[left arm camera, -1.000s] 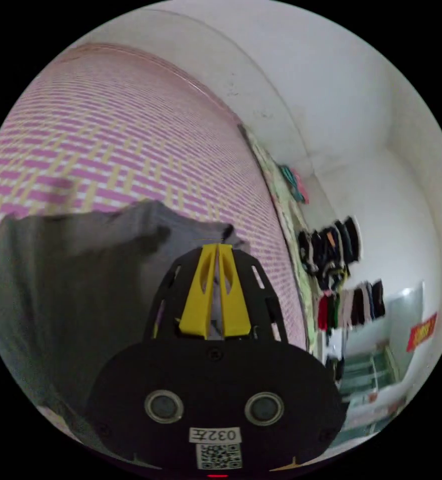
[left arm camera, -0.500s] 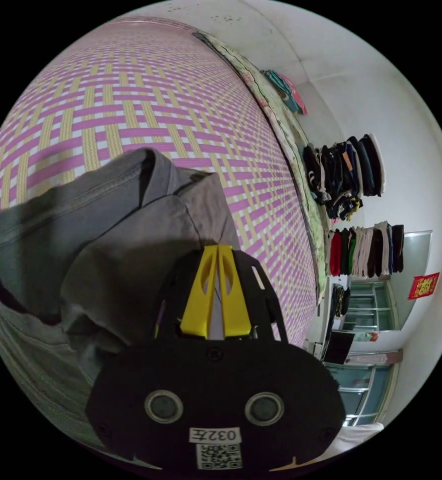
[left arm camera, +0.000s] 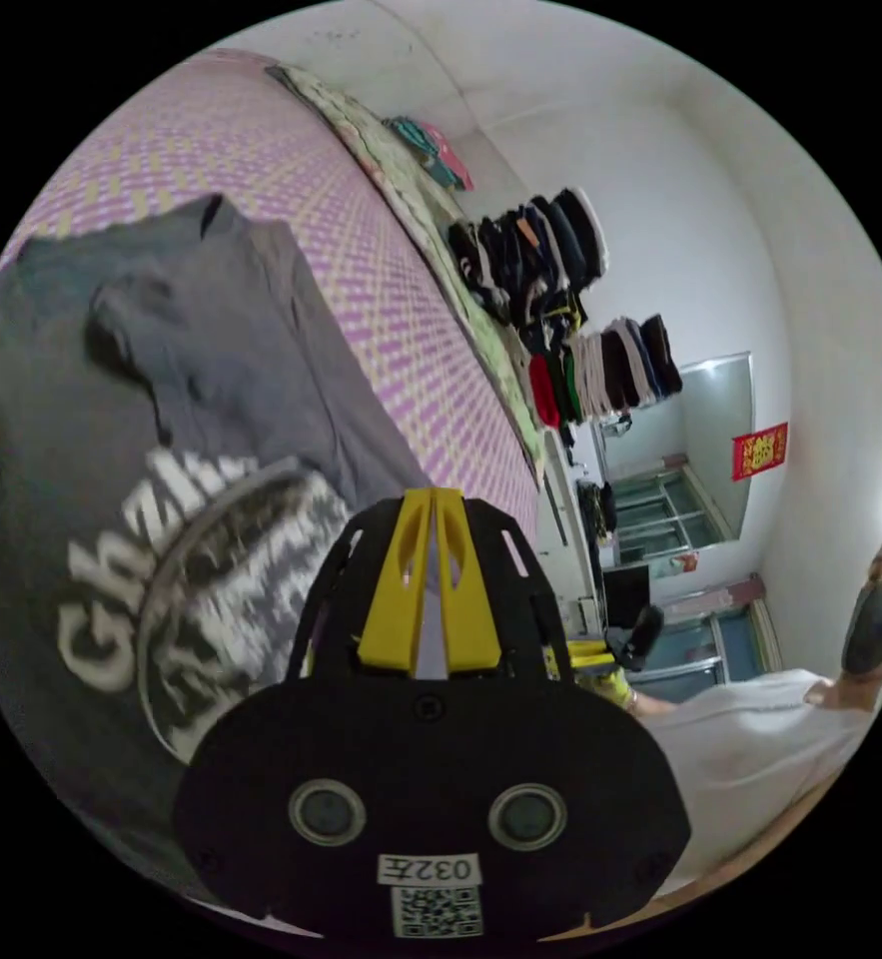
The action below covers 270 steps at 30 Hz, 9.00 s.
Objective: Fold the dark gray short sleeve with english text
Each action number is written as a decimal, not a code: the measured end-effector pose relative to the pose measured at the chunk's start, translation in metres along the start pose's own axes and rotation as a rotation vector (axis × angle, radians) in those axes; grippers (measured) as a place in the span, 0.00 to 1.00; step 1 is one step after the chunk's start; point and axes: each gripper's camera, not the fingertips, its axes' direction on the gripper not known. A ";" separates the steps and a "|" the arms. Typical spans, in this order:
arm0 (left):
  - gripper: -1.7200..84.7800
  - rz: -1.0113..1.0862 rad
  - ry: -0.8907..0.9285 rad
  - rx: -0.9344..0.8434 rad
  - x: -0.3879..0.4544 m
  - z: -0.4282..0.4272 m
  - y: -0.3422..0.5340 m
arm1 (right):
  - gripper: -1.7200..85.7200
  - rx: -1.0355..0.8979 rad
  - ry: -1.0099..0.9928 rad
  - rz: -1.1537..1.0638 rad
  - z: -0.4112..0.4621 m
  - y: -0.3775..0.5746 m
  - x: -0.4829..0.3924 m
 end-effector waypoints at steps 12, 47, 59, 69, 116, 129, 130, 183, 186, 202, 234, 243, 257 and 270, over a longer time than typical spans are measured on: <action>0.01 -0.100 -0.032 -0.268 0.086 0.028 0.253 | 0.10 -0.214 0.279 -0.397 0.090 0.015 -0.095; 0.01 -0.373 -0.105 0.061 0.150 -0.085 0.352 | 0.01 -0.314 -0.194 -0.411 0.080 -0.117 0.005; 0.01 -0.406 -0.697 -0.068 0.232 -0.092 0.331 | 0.08 -0.112 -0.069 -0.786 0.201 -0.343 -0.107; 0.01 -0.440 -0.826 -0.201 0.253 -0.087 0.312 | 0.04 -0.221 0.065 -0.807 0.312 -0.422 -0.139; 0.11 -0.804 -0.755 0.509 0.250 -0.276 0.661 | 0.12 -0.383 -0.302 -1.021 0.375 -0.357 -0.315; 0.07 -0.792 -0.838 0.424 0.249 -0.233 0.688 | 0.12 -0.490 0.034 -1.100 0.507 -0.334 -0.473; 0.05 -0.794 -0.862 0.428 0.250 -0.230 0.689 | 0.10 -0.451 0.078 -1.106 0.508 -0.333 -0.476; 0.01 -0.682 -0.360 0.313 0.151 -0.139 0.619 | 0.03 -0.502 -0.347 -0.834 0.400 -0.343 -0.174; 0.01 -0.699 -0.358 0.379 0.162 -0.138 0.633 | 0.02 -0.477 -0.297 -0.862 0.406 -0.329 -0.183; 0.01 -0.603 -0.702 0.487 0.197 -0.156 0.567 | 0.14 -0.189 -0.211 -0.396 0.339 -0.410 -0.091; 0.01 -0.326 -0.497 0.268 0.027 -0.131 0.299 | 0.08 -0.180 -0.167 -0.585 0.340 -0.449 -0.083; 0.01 -0.342 -0.470 0.293 0.018 -0.128 0.307 | 0.01 -0.309 -0.120 -0.665 0.412 -0.472 -0.116; 0.01 -0.418 -0.384 0.404 0.044 -0.134 0.410 | 0.01 -0.279 -0.382 -0.497 0.257 -0.324 0.034; 0.06 -0.666 -0.502 0.430 0.125 -0.095 0.592 | 0.02 -0.513 -0.432 -0.612 0.224 -0.149 0.061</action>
